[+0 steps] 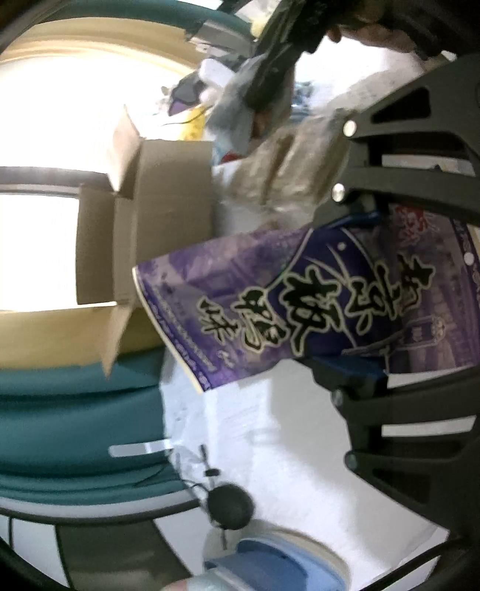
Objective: Organize snacks
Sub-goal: 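Carry both bags over the cardboard box and open both tools to drop them, then grasp clear biscuit bag with left tool while right tool grasps blue-white box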
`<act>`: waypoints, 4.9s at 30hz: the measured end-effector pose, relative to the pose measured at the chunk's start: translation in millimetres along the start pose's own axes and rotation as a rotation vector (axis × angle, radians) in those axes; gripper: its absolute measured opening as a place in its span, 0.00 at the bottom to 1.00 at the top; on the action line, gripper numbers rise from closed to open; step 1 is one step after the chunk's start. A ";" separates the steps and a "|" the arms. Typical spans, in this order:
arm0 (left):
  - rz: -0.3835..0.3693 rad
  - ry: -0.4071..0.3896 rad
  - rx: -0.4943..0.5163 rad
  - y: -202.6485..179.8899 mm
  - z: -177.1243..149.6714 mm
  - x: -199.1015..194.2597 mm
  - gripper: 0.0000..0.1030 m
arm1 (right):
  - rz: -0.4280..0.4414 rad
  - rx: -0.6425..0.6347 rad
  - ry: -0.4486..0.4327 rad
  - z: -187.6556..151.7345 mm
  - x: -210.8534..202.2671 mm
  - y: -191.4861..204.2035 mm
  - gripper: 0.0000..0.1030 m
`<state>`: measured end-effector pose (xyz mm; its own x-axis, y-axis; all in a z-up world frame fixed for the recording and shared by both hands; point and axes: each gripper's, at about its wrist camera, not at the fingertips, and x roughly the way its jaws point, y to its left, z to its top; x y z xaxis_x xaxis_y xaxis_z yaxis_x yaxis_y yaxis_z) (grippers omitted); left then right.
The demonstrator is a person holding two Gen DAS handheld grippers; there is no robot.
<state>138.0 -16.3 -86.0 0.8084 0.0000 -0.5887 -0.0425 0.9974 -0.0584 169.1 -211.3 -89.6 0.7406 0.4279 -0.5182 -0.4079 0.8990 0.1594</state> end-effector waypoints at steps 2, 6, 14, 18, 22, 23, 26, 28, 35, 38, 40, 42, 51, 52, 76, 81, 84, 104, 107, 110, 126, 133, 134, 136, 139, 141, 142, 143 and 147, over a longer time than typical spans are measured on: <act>0.004 -0.032 0.005 1.8 8.2 -1.7 0.54 | -0.010 0.000 -0.010 4.6 -5.0 -2.1 0.64; 0.004 -0.092 0.011 7.3 28.4 -0.9 0.54 | -0.031 -0.008 -0.024 13.9 -10.0 -5.1 0.64; -0.043 -0.155 0.015 17.2 71.8 14.6 0.54 | -0.068 -0.040 -0.056 38.1 -9.3 -7.9 0.64; -0.072 -0.195 0.026 16.0 97.6 23.4 0.54 | -0.093 -0.059 -0.078 54.5 -5.6 -11.1 0.64; -0.094 -0.225 0.049 9.8 124.2 36.1 0.54 | -0.123 -0.084 -0.120 75.0 -1.2 -15.0 0.64; -0.098 -0.227 0.055 8.7 129.7 39.3 0.54 | -0.130 -0.090 -0.128 81.5 0.7 -15.9 0.64; -0.117 -0.230 0.073 6.9 149.0 51.9 0.54 | -0.150 -0.111 -0.143 95.6 5.6 -17.9 0.64; -0.125 -0.234 0.086 4.3 160.2 59.8 0.54 | -0.163 -0.121 -0.150 106.3 9.9 -19.4 0.64; -0.180 -0.228 0.117 -11.7 196.8 96.7 0.54 | -0.198 -0.121 -0.156 144.5 33.8 -29.9 0.64; -0.185 -0.223 0.135 -20.4 208.8 115.9 0.54 | -0.206 -0.128 -0.167 159.1 44.0 -34.5 0.64; -0.184 -0.211 0.137 -25.3 214.5 127.6 0.55 | -0.212 -0.135 -0.173 167.9 50.5 -37.8 0.64; -0.185 -0.197 0.139 -29.4 220.2 140.1 0.55 | -0.217 -0.137 -0.174 176.1 58.9 -42.0 0.64; -0.208 -0.106 0.139 -37.5 248.4 187.3 0.77 | -0.241 -0.104 -0.180 209.7 93.2 -55.8 0.64; -0.196 -0.115 0.137 -37.7 249.6 187.5 0.79 | -0.259 -0.091 -0.170 213.7 99.7 -58.9 0.67; -0.186 -0.113 0.104 -27.5 185.7 106.0 0.88 | -0.315 -0.010 -0.133 154.6 38.3 -61.3 0.85; -0.183 -0.075 0.100 -31.3 162.3 95.6 0.88 | -0.313 0.009 -0.129 133.4 21.7 -57.4 0.85; -0.183 -0.047 0.097 -36.2 147.6 94.3 0.88 | -0.307 0.025 -0.120 119.6 13.8 -58.1 0.85; -0.097 0.159 0.065 -51.5 67.7 108.4 0.88 | -0.228 0.122 0.045 22.6 22.6 -83.3 0.85; -0.078 0.178 0.055 -44.9 64.1 115.1 0.88 | -0.227 0.148 0.073 12.6 29.9 -91.4 0.85; -0.080 0.200 0.023 -37.0 64.4 124.8 0.88 | -0.216 0.168 0.101 4.5 38.3 -97.9 0.85; -0.087 0.348 -0.041 -13.8 59.6 181.1 0.88 | -0.217 0.266 0.175 6.7 68.7 -120.2 0.85; -0.152 0.405 -0.085 -8.4 67.1 204.0 0.87 | -0.213 0.425 0.184 16.2 77.6 -138.5 0.89; -0.157 0.408 -0.075 -9.6 67.5 206.2 0.87 | -0.215 0.442 0.184 17.9 78.8 -140.6 0.89; -0.167 0.412 -0.043 -14.4 67.4 208.4 0.86 | -0.238 0.471 0.184 21.0 82.5 -144.1 0.89; -0.199 0.409 -0.014 -19.9 68.2 207.7 0.73 | -0.317 0.452 0.182 23.2 92.9 -141.6 0.89; -0.222 0.404 -0.003 -22.9 68.6 204.8 0.62 | -0.382 0.395 0.195 23.4 101.0 -132.6 0.89; -0.238 0.398 0.000 -23.6 69.2 203.3 0.58 | -0.403 0.368 0.200 22.9 103.6 -128.2 0.89; -0.249 0.396 0.000 -24.2 69.0 201.4 0.52 | -0.415 0.340 0.199 21.7 104.9 -124.2 0.88; -0.279 0.371 0.000 -25.4 69.0 191.5 0.42 | -0.437 0.301 0.190 15.7 97.9 -123.6 0.58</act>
<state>334.4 -36.7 -141.7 0.5243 -0.2943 -0.7991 0.1466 0.9555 -0.2558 300.4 -279.0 -146.9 0.6860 0.0100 -0.7275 0.1063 0.9878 0.1138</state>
